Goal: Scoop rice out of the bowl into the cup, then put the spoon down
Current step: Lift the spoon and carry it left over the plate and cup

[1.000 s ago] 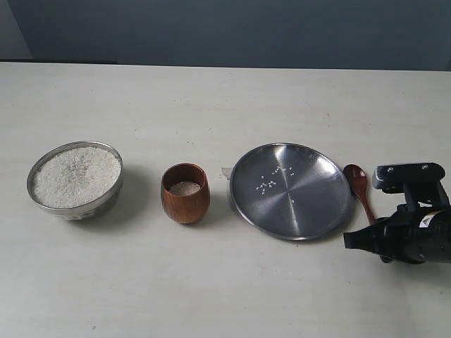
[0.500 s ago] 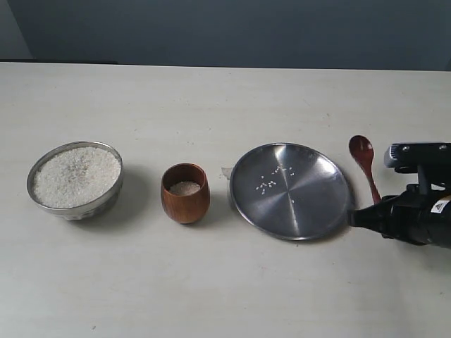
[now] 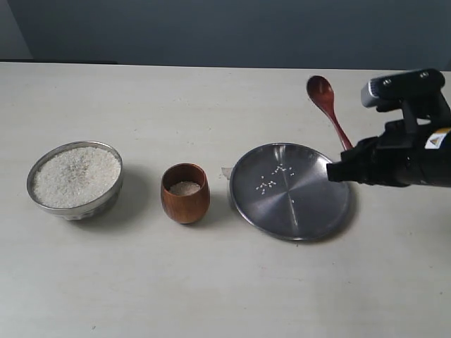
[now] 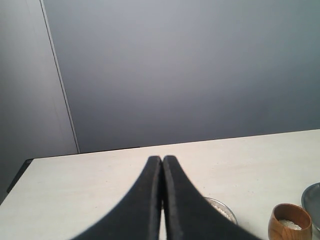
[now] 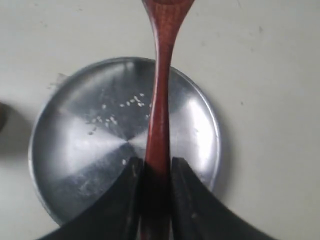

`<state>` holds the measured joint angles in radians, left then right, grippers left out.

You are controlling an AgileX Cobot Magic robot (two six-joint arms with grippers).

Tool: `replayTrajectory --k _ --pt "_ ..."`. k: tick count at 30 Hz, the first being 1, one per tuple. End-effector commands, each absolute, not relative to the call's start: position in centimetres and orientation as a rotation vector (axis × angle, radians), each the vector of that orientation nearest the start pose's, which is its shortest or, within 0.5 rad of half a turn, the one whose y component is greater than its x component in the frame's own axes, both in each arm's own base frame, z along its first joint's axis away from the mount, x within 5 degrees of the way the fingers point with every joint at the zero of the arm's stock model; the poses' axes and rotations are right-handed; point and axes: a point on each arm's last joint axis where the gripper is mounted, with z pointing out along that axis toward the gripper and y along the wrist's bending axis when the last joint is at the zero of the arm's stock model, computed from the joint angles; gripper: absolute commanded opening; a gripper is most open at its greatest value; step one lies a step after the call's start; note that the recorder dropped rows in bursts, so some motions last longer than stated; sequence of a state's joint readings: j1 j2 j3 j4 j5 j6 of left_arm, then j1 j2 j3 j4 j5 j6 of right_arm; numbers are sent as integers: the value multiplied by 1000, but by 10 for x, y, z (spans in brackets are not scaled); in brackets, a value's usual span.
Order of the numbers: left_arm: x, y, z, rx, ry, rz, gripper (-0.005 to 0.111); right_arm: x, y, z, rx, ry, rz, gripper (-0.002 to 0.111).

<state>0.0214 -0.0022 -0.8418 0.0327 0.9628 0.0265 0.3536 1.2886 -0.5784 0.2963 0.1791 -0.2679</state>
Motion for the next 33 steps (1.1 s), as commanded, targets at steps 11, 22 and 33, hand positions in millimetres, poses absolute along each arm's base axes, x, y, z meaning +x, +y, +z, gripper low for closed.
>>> replayTrajectory --k 11,22,33 --pt "-61 2 375 -2 1591 78 0 226 146 273 -867 2182 84 -1" --pt "-61 2 375 -2 1591 78 0 219 196 293 -1141 2059 -147 -1" --pt "-61 2 375 -2 1591 78 0 222 283 280 -1324 1986 -356 -1"
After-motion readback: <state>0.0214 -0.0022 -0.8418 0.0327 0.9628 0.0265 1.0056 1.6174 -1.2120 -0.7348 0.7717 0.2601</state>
